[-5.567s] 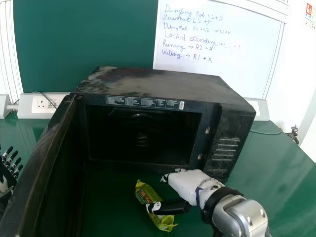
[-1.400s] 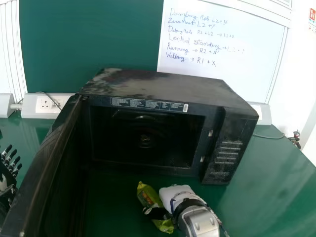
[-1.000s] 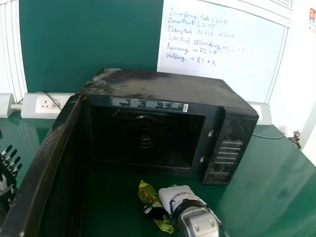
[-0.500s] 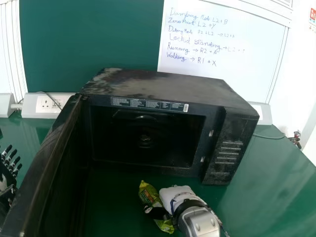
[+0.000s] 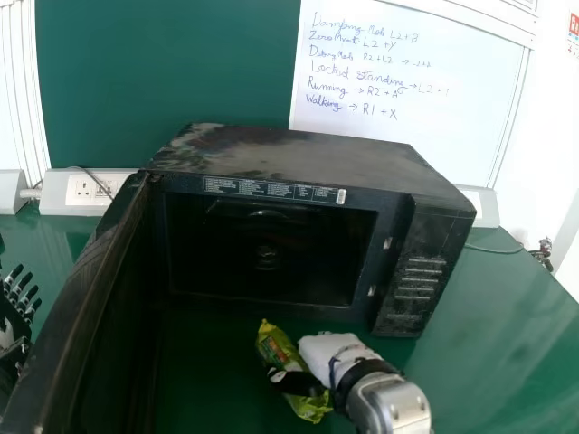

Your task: Put biscuit inside oven

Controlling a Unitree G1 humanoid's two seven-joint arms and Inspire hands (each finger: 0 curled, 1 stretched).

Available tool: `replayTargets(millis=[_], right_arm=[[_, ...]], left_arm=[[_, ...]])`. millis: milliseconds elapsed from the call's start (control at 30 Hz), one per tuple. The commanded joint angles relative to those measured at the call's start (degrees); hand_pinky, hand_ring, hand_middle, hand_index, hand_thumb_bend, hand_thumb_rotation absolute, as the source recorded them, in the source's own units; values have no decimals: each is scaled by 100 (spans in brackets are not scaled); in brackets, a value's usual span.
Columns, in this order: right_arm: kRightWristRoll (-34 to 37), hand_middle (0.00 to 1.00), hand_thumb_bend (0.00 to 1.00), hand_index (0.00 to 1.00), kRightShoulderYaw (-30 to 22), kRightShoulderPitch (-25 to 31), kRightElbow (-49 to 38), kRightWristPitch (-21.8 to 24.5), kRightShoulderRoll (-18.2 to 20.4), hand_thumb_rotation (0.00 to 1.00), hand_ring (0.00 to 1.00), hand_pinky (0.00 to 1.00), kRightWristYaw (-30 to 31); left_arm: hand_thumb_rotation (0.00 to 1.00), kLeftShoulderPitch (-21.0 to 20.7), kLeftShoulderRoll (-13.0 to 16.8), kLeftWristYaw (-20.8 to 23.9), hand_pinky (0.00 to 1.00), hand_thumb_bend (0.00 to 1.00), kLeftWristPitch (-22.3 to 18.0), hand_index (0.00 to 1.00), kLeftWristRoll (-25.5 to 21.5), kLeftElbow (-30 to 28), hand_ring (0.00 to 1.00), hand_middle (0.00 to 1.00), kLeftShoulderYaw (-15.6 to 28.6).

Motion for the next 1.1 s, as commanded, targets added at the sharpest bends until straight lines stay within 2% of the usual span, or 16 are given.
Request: replayTargets(millis=[0, 167, 433, 533, 700, 800, 1067], right_arm=[[94, 47, 56, 70, -115, -238, -88, -14, -41, 0, 16, 8, -13], [149, 47, 56, 67, -238, -442, -106, 68, -24, 0, 17, 8, 17], [132, 47, 56, 70, -395, -776, -51, 219, 27, 0, 18, 9, -59], [168, 47, 56, 66, -420, -873, -38, 264, 45, 0, 16, 8, -110], [254, 47, 56, 70, -435, -1013, 10, 299, 40, 0, 16, 8, -130], [267, 47, 56, 67, -432, -1080, 74, 349, 80, 0, 17, 9, -159], [172, 47, 56, 68, -328, -1317, 356, 469, 172, 0, 15, 8, -199]], left_arm=[[0, -81, -9, -42, 79, 56, -37, 71, -1, 1, 81, 82, -25], [0, -80, -27, 11, 79, 57, -15, 74, 33, -57, 81, 82, -52], [0, -87, -44, 39, 79, 54, 4, 75, -8, -68, 81, 83, -33], [0, -79, -32, 18, 80, 53, 0, 75, -16, -56, 81, 83, -25], [0, -68, -13, -27, 79, 53, -14, 74, -19, -29, 81, 83, -19], [0, -66, -27, -26, 79, 57, -21, 69, -28, -45, 81, 83, -17], [0, -67, -45, 53, 80, 57, 38, 70, -64, -131, 81, 82, -20]])
